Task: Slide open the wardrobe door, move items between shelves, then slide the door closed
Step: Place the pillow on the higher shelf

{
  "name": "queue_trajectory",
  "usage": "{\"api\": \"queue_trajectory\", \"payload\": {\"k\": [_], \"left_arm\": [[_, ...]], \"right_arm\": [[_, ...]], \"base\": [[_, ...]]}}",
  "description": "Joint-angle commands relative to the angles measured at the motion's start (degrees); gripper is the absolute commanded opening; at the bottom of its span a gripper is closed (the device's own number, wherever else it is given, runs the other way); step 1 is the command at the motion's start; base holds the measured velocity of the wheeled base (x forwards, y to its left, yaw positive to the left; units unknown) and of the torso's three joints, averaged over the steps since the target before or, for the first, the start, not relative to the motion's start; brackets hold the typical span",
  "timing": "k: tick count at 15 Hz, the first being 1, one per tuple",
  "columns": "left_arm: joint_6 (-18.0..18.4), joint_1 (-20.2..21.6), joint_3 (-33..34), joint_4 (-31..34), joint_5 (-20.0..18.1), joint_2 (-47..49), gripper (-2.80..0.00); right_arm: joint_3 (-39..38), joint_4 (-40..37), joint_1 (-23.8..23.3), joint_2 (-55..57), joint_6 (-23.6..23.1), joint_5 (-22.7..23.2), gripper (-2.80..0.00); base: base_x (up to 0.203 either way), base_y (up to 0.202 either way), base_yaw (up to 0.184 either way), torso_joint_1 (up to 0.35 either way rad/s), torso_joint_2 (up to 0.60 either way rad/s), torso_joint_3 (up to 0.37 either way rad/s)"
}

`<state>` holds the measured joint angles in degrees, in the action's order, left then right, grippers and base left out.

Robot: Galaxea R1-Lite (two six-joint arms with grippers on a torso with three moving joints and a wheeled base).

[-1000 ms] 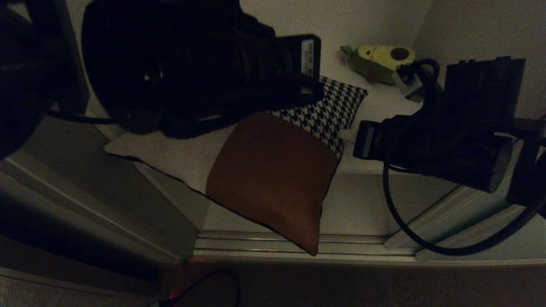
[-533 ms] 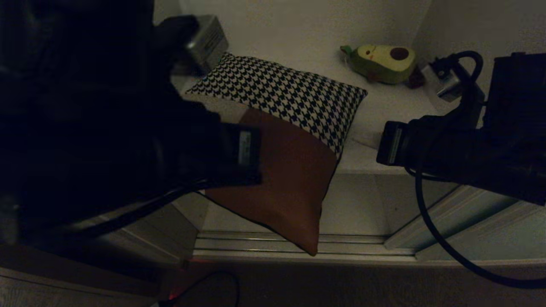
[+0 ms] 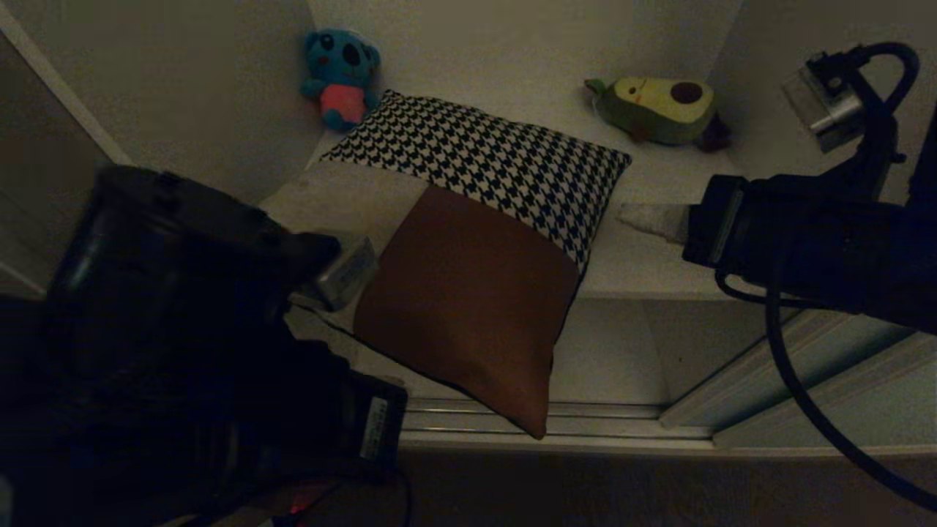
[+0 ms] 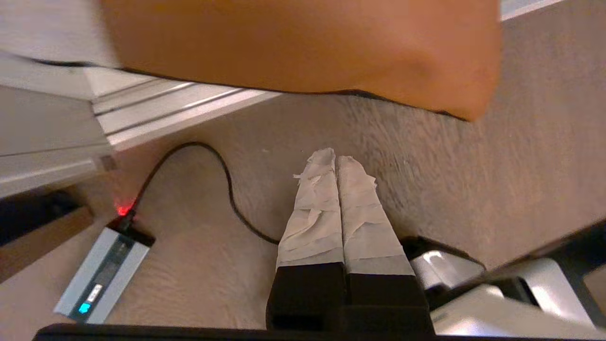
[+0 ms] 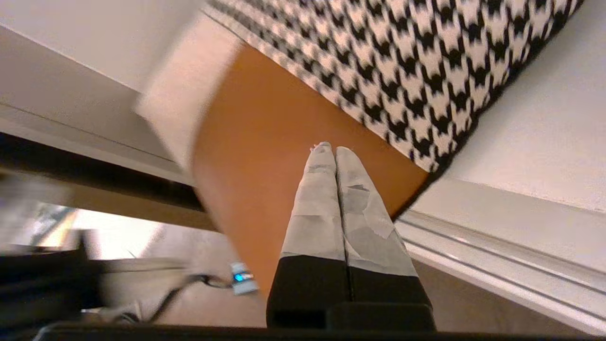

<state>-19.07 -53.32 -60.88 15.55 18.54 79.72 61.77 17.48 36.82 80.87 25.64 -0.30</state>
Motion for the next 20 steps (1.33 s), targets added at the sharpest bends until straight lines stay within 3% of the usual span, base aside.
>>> {"api": "queue_trajectory", "payload": {"k": [1, 6, 10, 15, 20], "left_arm": [[-0.2, 0.2, 1.5, -3.3, 0.2, 4.5, -2.80], [1.9, 4.1, 0.8, -15.2, 0.4, 14.5, -2.80], [4.6, 5.9, -5.9, -21.6, 0.8, 21.7, -2.80], [4.9, 5.7, -15.1, -30.7, 0.8, 26.2, -2.80], [8.0, 5.3, -22.8, -39.0, 0.5, 34.9, -2.80]], "right_arm": [[-0.1, -0.2, 0.5, -3.0, 0.2, 0.0, -2.80], [-0.6, -1.6, 0.6, -7.5, 2.6, 3.0, -2.80], [-2.9, -1.1, 0.5, -8.0, 3.1, 3.1, -2.80], [-5.0, -1.0, 0.4, -9.6, 4.8, 5.4, -2.80], [-6.9, -0.8, -0.2, -9.7, 5.0, 6.2, -2.80]], "base": [[0.000, 0.000, 0.000, 0.000, 0.00, 0.000], [0.000, 0.000, 0.000, 0.000, 0.00, 0.000], [0.000, 0.000, 0.000, 0.000, 0.00, 0.000], [0.000, 0.000, 0.000, 0.000, 0.00, 0.000], [0.000, 0.000, 0.000, 0.000, 0.00, 0.000]]}}
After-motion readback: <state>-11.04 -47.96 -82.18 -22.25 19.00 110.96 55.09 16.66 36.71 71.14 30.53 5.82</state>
